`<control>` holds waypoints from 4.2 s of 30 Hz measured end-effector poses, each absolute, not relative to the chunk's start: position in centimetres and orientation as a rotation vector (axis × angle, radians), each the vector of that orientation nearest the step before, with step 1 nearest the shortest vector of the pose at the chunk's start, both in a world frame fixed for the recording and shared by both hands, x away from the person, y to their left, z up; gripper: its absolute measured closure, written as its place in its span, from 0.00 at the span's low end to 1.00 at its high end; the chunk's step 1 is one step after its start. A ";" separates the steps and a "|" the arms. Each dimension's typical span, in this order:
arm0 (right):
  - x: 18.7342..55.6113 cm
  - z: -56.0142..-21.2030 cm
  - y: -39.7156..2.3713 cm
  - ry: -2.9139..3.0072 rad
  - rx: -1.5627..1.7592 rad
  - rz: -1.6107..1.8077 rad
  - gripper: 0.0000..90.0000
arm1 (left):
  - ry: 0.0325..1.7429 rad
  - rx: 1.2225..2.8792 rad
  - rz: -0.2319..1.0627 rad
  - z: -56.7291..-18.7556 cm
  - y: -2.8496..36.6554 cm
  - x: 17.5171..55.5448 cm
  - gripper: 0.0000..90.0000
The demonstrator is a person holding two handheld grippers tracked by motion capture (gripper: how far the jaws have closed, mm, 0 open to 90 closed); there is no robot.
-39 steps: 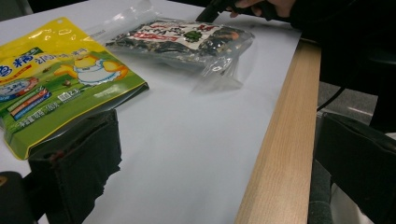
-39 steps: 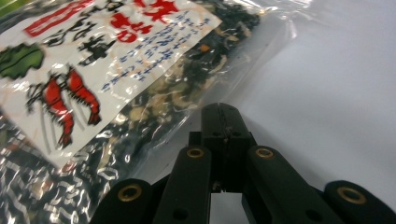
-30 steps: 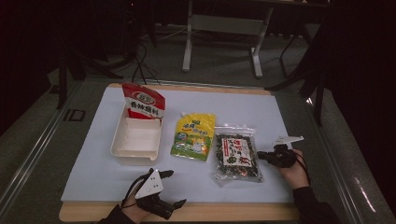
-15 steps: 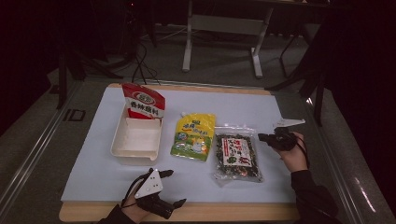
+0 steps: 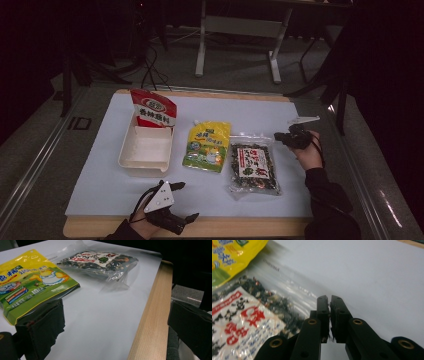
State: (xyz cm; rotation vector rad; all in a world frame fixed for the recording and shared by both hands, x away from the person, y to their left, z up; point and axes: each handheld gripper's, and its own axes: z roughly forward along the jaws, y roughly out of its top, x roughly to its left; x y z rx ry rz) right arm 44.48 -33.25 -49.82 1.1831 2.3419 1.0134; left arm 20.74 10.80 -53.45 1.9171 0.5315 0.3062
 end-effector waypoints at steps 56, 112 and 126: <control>44.2 -53.1 -26.9 2.536 1.157 0.874 1.00 | 0.532 1.925 0.302 -53.5 10.8 20.7 0.02; 40.4 -52.4 -33.1 2.583 1.204 0.937 0.59 | 0.534 1.928 0.296 -53.6 10.7 21.0 0.02; 40.0 -51.4 -32.4 2.636 1.132 0.870 1.00 | 0.540 1.933 0.294 -53.7 10.6 21.0 0.02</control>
